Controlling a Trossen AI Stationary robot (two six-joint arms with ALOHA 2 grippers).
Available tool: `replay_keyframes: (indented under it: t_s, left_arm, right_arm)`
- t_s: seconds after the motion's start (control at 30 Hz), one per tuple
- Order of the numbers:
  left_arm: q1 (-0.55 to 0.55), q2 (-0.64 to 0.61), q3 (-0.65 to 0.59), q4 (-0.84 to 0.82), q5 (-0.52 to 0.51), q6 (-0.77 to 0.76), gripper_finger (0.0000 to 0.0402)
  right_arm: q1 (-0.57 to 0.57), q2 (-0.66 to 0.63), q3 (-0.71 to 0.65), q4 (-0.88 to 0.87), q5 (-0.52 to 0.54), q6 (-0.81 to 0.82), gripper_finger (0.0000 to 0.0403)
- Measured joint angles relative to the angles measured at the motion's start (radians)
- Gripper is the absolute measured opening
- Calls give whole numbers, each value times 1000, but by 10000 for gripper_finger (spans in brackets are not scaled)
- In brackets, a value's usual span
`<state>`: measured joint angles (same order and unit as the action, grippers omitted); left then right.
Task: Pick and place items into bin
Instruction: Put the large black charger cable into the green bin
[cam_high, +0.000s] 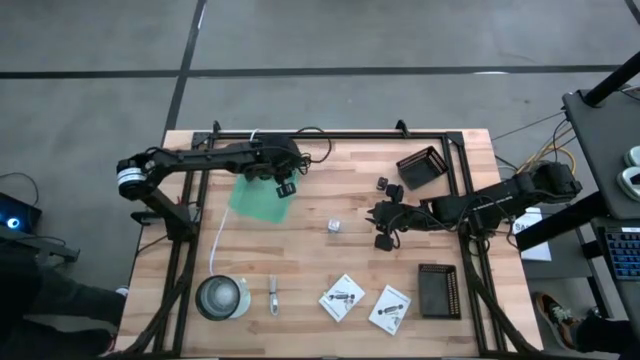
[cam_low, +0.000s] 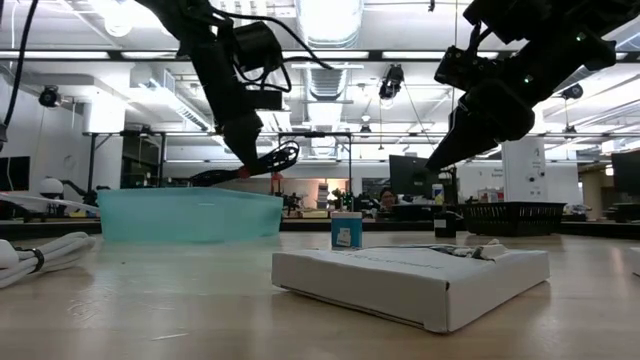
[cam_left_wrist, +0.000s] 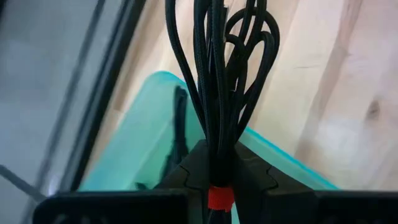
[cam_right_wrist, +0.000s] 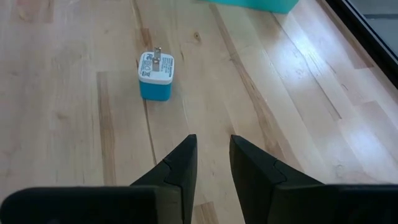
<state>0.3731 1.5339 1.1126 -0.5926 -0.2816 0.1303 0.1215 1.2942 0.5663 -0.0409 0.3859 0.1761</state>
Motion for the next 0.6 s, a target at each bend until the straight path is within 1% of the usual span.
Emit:
replay_keyframes:
  t_s: [0.4,0.53,0.6]
  left_arm:
    - [14,0,5,-46,37,-171,24]
    - [16,1,-2,-54,88,-180,24]
    - [16,2,-4,-57,98,-181,24]
  right_arm:
    - [0,0,0,0,0,-3,82]
    - [0,0,0,0,0,-3,82]
    - [0,0,0,0,0,-3,82]
